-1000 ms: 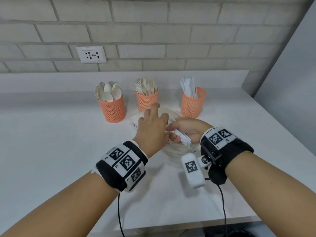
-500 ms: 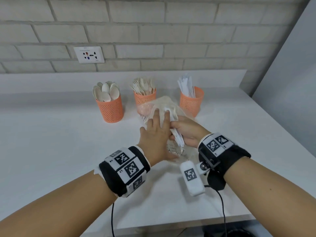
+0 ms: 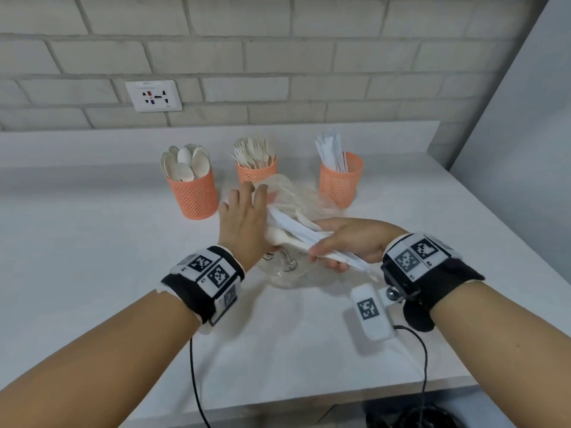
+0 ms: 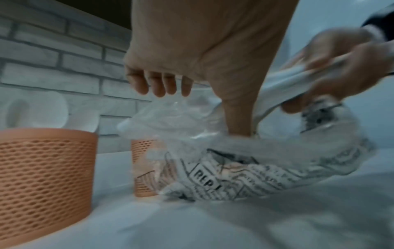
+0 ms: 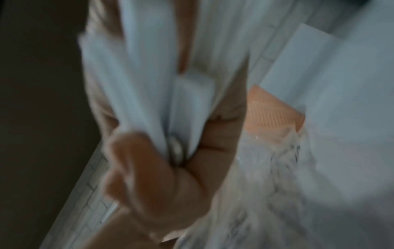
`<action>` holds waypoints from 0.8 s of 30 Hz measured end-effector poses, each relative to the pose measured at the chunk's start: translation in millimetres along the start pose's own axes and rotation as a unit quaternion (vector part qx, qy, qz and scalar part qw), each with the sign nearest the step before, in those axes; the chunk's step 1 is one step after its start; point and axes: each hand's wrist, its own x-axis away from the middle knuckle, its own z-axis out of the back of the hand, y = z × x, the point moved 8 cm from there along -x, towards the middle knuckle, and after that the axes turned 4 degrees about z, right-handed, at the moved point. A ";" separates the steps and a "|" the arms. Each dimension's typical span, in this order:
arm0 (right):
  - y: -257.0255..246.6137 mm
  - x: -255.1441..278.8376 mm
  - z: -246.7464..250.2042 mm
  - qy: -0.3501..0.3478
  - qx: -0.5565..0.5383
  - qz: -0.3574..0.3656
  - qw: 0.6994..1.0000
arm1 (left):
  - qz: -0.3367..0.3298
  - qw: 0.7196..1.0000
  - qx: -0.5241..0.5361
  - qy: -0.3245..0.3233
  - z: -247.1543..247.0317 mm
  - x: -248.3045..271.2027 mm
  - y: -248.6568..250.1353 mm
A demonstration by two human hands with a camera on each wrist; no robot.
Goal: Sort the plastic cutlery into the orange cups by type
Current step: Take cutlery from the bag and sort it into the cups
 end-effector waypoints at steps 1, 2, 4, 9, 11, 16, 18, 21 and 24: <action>1.6 4.2 2.2 -0.006 0.031 -0.006 0.999 | -0.006 1.000 0.013 0.004 -0.6 -3.4 -3.4; 2.4 8.2 5.3 -0.010 0.049 -0.010 0.999 | -0.013 0.999 0.038 -0.006 -5.8 -6.6 -6.7; 2.4 16.6 12.4 -0.023 0.050 -0.008 0.998 | -0.017 0.990 0.128 -0.065 -22.6 -12.3 -16.3; -13.1 30.8 15.9 -0.063 -0.048 0.082 0.994 | -0.034 0.974 0.160 -0.159 -49.3 -11.6 -28.9; -19.5 24.3 18.6 -0.022 -0.064 0.128 0.990 | -0.087 0.970 0.081 -0.213 -63.9 -2.8 -12.7; -25.8 5.0 20.8 0.115 -0.044 0.177 0.976 | -0.114 0.926 -0.042 -0.358 -89.1 11.7 -7.8; -32.5 4.0 21.6 0.147 -0.030 0.193 0.970 | -0.078 0.925 -0.028 -0.371 -70.8 9.7 -16.7; -49.1 3.9 21.4 0.182 -0.013 0.226 0.957 | -0.021 0.970 0.171 -0.174 -7.4 -9.7 -23.8; -66.3 -0.4 13.0 0.191 -0.008 0.266 0.945 | -0.034 0.931 0.364 0.016 48.3 -7.7 -14.8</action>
